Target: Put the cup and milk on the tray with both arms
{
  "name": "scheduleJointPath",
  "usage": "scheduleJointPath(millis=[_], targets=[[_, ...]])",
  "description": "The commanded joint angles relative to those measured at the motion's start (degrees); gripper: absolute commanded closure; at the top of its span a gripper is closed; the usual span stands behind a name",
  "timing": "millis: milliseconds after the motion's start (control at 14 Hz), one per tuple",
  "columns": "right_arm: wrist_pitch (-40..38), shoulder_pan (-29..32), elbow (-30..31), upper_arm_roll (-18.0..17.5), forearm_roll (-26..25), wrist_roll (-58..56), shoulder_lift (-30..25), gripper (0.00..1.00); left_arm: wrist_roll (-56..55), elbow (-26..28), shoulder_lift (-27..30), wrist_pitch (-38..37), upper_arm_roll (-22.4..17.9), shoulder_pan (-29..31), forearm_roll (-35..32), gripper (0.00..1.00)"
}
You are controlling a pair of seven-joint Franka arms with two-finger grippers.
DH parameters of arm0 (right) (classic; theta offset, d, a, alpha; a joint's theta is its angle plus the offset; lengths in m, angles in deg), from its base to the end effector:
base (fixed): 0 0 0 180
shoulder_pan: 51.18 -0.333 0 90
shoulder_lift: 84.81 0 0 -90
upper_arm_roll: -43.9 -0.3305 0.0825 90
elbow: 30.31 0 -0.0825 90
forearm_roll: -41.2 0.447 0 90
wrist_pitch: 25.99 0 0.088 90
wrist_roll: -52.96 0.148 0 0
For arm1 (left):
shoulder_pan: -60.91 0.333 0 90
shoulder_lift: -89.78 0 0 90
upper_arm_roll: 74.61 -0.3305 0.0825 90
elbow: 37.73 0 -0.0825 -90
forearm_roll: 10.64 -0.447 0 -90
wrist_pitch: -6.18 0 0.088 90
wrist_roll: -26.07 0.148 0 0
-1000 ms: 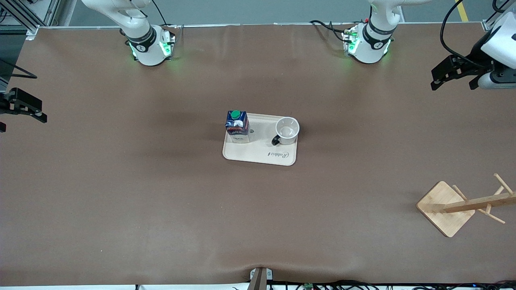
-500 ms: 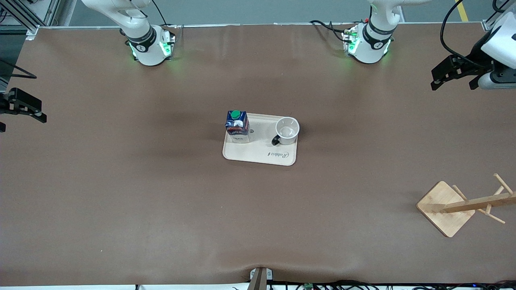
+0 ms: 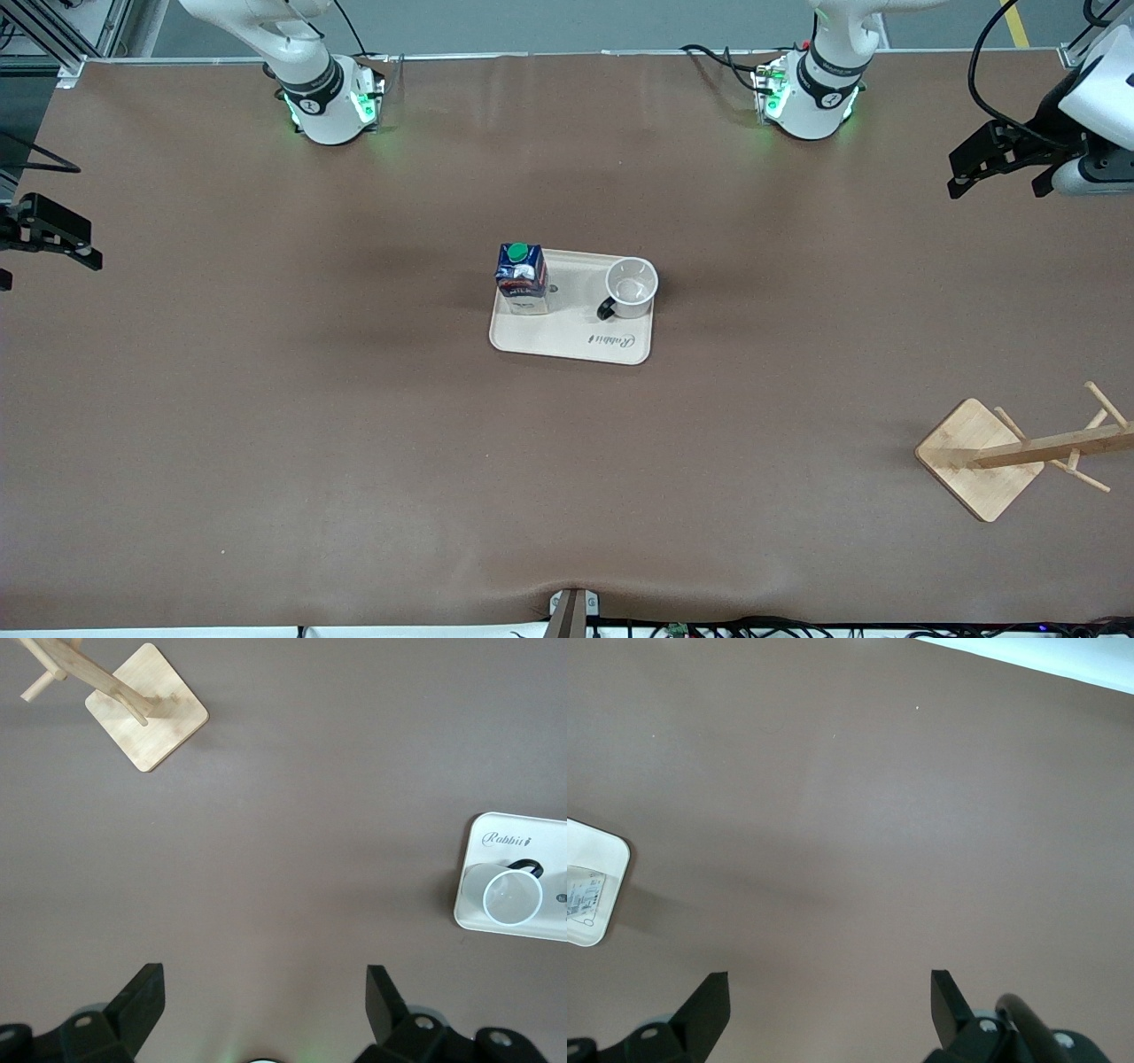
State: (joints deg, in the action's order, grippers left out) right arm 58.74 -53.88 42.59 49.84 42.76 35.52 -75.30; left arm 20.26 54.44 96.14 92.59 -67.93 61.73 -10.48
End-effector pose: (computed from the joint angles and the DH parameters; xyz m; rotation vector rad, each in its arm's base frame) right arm 0.6613 -0.0270 0.6423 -3.1135 -0.3954 -0.0666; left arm 0.5715 -0.0626 0.6380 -3.1325 0.0006 -0.0168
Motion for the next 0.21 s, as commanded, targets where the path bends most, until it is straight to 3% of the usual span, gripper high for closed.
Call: scheduleJointPath(millis=[0,143], targets=[[0.52,0.24,1.72,-0.22,-0.06,0.57,-1.6,0.0,0.45,-1.38,-0.56,-0.89,0.26,0.16,-0.78,0.0],[0.6,0.24,1.72,-0.22,-0.15,0.57,-1.6,0.0,0.27,-1.47,-0.47,-0.98,0.17,0.15,-0.86,0.0]])
